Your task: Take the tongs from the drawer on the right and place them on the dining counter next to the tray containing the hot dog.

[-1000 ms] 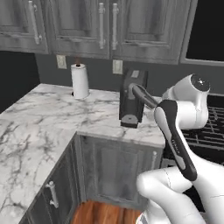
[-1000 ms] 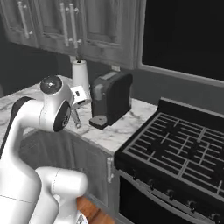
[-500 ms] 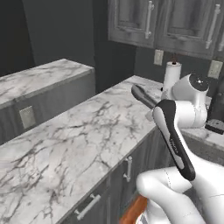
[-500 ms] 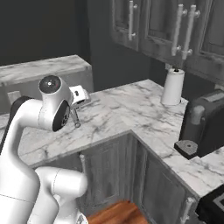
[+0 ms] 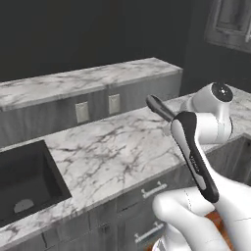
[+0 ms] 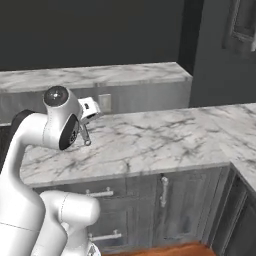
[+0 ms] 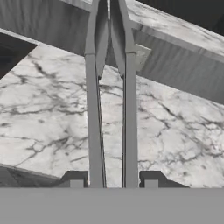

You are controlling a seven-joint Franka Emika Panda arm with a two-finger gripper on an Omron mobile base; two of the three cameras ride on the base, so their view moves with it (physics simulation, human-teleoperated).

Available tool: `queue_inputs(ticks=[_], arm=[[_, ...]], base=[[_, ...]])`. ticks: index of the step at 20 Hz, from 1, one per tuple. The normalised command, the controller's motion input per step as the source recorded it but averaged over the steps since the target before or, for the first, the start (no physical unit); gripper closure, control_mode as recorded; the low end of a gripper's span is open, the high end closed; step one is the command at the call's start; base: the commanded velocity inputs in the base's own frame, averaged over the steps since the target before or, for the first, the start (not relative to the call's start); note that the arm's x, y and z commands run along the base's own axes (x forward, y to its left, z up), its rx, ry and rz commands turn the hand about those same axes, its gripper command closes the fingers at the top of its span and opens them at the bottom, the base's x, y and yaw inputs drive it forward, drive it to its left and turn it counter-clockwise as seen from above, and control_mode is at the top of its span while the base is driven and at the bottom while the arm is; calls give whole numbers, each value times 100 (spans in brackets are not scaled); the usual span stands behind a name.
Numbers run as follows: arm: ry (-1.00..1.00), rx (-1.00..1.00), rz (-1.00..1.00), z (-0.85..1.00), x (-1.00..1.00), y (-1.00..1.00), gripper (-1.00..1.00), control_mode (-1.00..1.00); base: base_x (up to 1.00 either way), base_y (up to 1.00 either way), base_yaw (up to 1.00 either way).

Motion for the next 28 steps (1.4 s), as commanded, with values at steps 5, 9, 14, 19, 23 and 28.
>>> queue_inputs(ticks=[5,9,14,19,23,28], arm=[[0,0,0,0,0,0,100,100],[0,0,0,0,0,0,100,100],[0,0,0,0,0,0,100,100],[0,0,0,0,0,0,100,100],[0,0,0,0,0,0,100,100],[0,0,0,0,0,0,100,100]], base=[[-48,46,56],[-46,41,59],[-34,44,49],[-3,76,9],[0,99,0],[-9,100,-1]])
